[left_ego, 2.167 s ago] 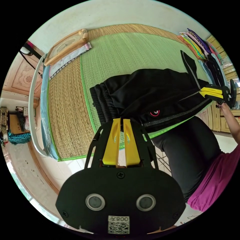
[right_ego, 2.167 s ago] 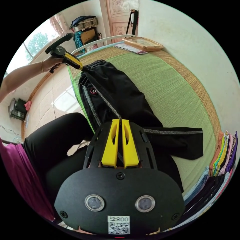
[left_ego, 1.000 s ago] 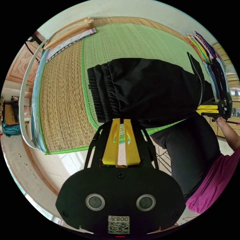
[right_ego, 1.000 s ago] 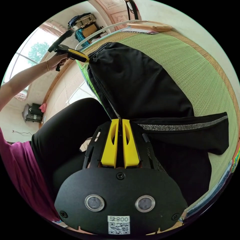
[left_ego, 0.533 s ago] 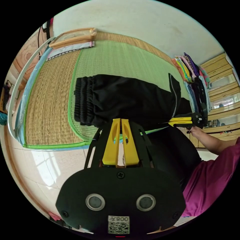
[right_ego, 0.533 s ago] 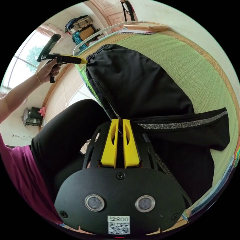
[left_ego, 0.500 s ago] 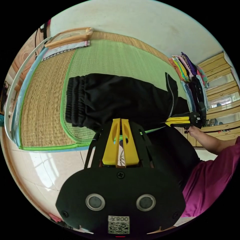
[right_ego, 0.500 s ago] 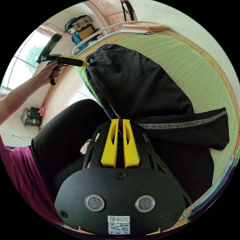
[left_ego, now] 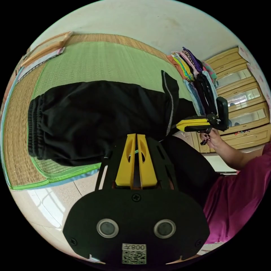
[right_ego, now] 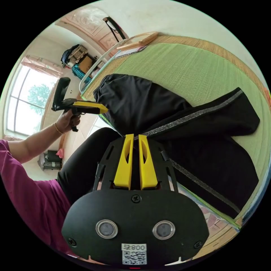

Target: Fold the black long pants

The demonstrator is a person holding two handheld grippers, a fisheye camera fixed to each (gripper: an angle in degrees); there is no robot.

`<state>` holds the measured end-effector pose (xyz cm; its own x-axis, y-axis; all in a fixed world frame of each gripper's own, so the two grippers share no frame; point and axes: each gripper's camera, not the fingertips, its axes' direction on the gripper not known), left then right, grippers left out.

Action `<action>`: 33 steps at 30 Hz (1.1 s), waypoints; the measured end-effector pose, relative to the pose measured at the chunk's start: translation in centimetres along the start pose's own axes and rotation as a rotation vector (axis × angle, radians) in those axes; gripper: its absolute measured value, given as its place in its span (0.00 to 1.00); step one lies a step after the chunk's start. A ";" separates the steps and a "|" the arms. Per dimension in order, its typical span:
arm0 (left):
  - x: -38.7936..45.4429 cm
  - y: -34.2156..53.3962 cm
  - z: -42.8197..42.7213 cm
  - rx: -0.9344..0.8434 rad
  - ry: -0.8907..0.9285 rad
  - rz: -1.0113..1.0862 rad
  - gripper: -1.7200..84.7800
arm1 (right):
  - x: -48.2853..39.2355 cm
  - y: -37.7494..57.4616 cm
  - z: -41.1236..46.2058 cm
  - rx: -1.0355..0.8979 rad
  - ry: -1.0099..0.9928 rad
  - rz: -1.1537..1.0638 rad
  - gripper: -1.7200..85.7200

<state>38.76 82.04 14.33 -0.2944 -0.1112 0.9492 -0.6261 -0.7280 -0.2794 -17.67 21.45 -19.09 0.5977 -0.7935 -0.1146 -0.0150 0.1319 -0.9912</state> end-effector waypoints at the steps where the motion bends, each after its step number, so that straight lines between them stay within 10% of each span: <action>1: 0.8 -0.2 0.7 -0.005 0.016 0.021 0.04 | 1.5 0.3 -1.1 0.023 -0.017 0.032 0.07; 33: 13.7 -1.5 29.3 -0.166 0.207 0.197 0.06 | 32.8 -8.6 -0.9 -0.033 0.459 0.457 0.10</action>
<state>56.86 61.77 31.96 -0.5515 -0.0861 0.8297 -0.6466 -0.5843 -0.4904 1.35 -6.25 -14.38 0.1215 -0.8361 -0.5350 -0.2153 0.5040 -0.8365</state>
